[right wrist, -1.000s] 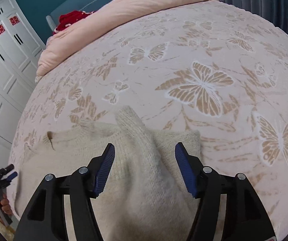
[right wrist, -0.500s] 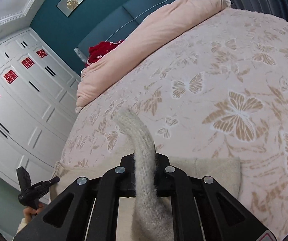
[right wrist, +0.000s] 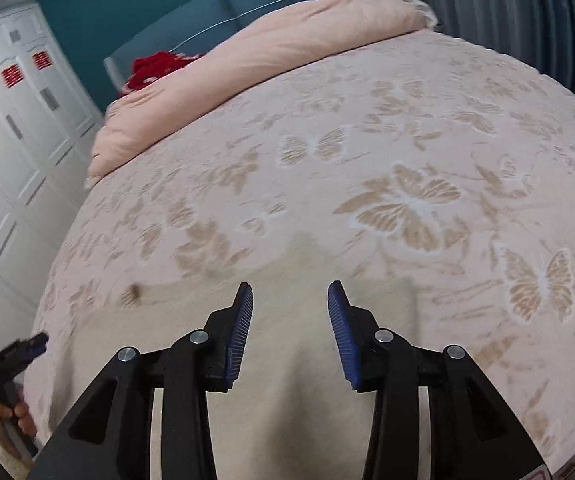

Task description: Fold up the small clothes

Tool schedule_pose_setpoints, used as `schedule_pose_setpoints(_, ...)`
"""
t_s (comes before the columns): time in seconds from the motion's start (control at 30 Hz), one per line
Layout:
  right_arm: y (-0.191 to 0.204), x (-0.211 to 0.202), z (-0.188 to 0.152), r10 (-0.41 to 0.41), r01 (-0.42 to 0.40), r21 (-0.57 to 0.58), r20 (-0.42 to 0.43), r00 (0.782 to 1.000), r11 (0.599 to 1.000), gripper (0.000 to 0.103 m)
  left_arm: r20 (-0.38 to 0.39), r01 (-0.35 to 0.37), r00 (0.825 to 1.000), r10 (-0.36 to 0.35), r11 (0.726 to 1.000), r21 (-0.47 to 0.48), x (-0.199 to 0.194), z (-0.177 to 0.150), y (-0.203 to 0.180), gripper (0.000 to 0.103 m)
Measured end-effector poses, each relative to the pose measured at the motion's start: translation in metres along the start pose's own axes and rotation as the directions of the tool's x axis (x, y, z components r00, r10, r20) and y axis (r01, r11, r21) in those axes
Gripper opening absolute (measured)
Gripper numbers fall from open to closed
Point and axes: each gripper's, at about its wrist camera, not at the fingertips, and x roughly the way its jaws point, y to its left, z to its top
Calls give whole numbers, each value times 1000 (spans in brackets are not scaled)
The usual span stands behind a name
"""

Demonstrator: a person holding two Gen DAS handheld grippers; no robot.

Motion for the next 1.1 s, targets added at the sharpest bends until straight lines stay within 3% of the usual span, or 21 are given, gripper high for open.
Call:
schedule_pose_setpoints(0.07, 39, 0, -34, 99, -103, -59, -71, 993, 993, 36, 25, 77, 997, -77, 997, 4, -21, -19, -18, 62)
schedule_pose_setpoints(0.13, 71, 11, -71, 158, -175, -98, -161, 974, 980, 35, -10, 152, 988, -152, 988, 11, -24, -45, -39, 64)
schedule_pose_setpoints(0.2, 92, 27, -100, 133, -171, -169, -216, 967, 971, 29, -90, 187, 979, -183, 982, 37, -11, -75, -61, 66)
schedule_pose_setpoints(0.23, 93, 31, -108, 99, -143, -192, -221, 970, 971, 24, -130, 172, 978, -162, 983, 67, -2, -89, -67, 66)
schedule_pose_setpoints(0.3, 66, 28, -110, 58, -89, -152, -196, 979, 984, 13, -166, 97, 983, -79, 990, 106, 12, -109, -66, 66)
schedule_pose_setpoints(0.37, 16, 11, -103, 17, -17, 1, -149, 989, 1000, 7, -148, 124, 983, -110, 988, 88, 10, -113, -53, 66)
schedule_pose_setpoints(0.43, -35, -8, -104, -81, 95, 106, -124, 989, 990, 3, -156, 93, 985, -80, 992, 83, 4, -111, -43, 66)
schedule_pose_setpoints(0.5, -67, -23, -108, -90, 112, 165, -136, 987, 980, 0, -156, 86, 985, -72, 993, 84, 1, -112, -34, 65)
schedule_pose_setpoints(0.57, -71, -41, -113, -68, 92, 205, -121, 990, 974, 1, -151, 86, 986, -72, 993, 85, -1, -116, -31, 65)
schedule_pose_setpoints(0.67, -49, -50, -120, -103, 112, 102, -92, 990, 988, 11, -125, 34, 992, -17, 990, 135, -4, -124, -41, 66)
schedule_pose_setpoints(0.7, -46, -43, -124, -132, 141, 69, -116, 984, 988, 11, -118, 14, 993, 3, 989, 149, -4, -127, -44, 66)
schedule_pose_setpoints(0.77, -56, -26, -130, -145, 161, 80, -173, 974, 984, 0, -113, -12, 993, 31, 987, 160, -5, -129, -48, 66)
schedule_pose_setpoints(0.83, -60, -36, -120, -97, 121, 166, -148, 984, 979, 1, -124, -8, 992, 26, 990, 144, -10, -127, -46, 66)
schedule_pose_setpoints(0.87, -55, -44, -110, -85, 103, 171, -110, 990, 980, 7, -131, -1, 991, 19, 991, 134, -14, -125, -42, 66)
schedule_pose_setpoints(0.97, -30, -54, -75, -58, 61, 98, -34, 998, 993, 12, -147, 9, 989, 5, 995, 94, -17, -123, -26, 67)
schedule_pose_setpoints(1.07, -12, -21, -46, 26, -23, 37, -96, 995, 999, 12, -153, 34, 988, -29, 999, 33, -13, -124, -15, 67)
schedule_pose_setpoints(1.1, -12, -3, -40, 14, -11, 19, -127, 992, 1000, 11, -150, 27, 988, -22, 999, 31, -13, -124, -17, 67)
